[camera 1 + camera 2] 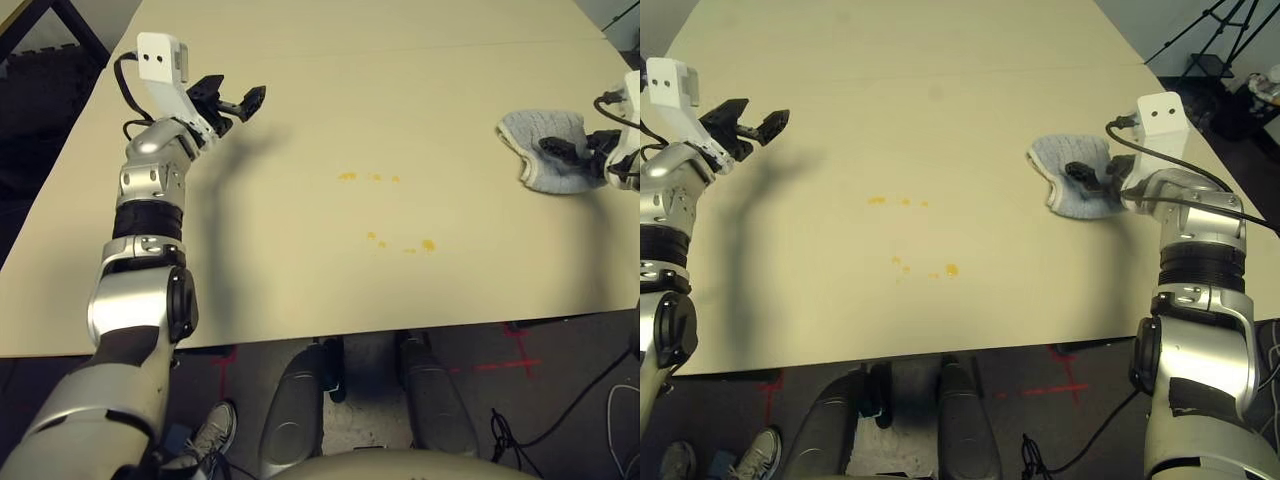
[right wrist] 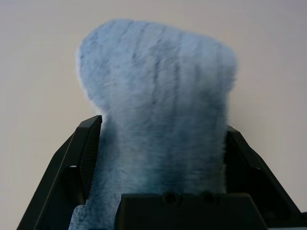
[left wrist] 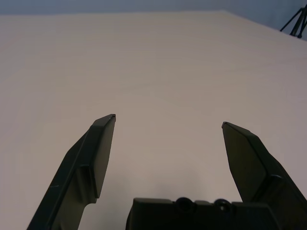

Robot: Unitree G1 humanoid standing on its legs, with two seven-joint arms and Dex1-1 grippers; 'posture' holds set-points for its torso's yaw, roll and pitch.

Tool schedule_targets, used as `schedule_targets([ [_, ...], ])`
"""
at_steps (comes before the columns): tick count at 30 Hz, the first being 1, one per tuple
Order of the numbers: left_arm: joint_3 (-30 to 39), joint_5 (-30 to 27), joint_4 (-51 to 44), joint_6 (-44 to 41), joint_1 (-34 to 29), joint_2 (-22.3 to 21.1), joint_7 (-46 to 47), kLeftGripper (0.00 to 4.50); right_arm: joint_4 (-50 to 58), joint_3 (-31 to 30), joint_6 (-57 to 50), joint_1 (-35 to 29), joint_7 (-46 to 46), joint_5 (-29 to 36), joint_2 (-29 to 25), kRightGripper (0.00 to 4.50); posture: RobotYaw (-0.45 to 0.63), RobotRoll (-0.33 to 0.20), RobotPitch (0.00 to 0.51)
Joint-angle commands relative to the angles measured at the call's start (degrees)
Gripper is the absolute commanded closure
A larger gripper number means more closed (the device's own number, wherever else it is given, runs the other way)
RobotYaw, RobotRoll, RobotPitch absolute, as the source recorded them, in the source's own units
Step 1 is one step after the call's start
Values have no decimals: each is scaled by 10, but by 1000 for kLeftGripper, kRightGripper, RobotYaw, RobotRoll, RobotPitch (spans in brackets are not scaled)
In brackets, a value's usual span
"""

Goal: Wipe the water off the table with a rag.

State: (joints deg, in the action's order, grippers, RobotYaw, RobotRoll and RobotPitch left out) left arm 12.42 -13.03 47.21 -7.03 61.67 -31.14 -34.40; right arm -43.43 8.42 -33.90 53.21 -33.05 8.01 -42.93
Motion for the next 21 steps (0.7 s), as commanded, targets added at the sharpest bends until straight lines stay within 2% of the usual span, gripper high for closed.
schedule_targets([
  [1, 0, -1, -4, -10, -9, -1, -1, 0, -51, -4, 16, 15, 5, -9, 10, 54, 17, 0, 285],
  [4, -1, -4, -16, -17, -20, 10, -1, 0, -83, 0, 29, 28, 15, -10, 16, 606, 18, 0, 289],
  [10, -4, -6, -29, -32, -34, 26, -6, 0, -86, 11, 42, 43, 33, -5, 12, 2539, 8, 0, 301],
  [15, -11, -6, -36, -45, -41, 40, -18, 0, 1, -3, -1, 27, 4, 3, 3, 4075, 0, 0, 304],
  [17, -13, -5, -42, -50, -45, 47, -20, 0, 92, -26, -62, 5, -40, 13, -9, 4324, -13, 0, 307],
  [20, -16, -3, -46, -52, -50, 52, -22, 0, 227, -50, -164, -26, -86, 39, -30, 4324, -27, 0, 308],
  [21, -20, -2, -45, -53, -51, 58, -23, 0, 302, -74, -214, -45, -125, 64, -53, 4324, -27, 0, 308],
])
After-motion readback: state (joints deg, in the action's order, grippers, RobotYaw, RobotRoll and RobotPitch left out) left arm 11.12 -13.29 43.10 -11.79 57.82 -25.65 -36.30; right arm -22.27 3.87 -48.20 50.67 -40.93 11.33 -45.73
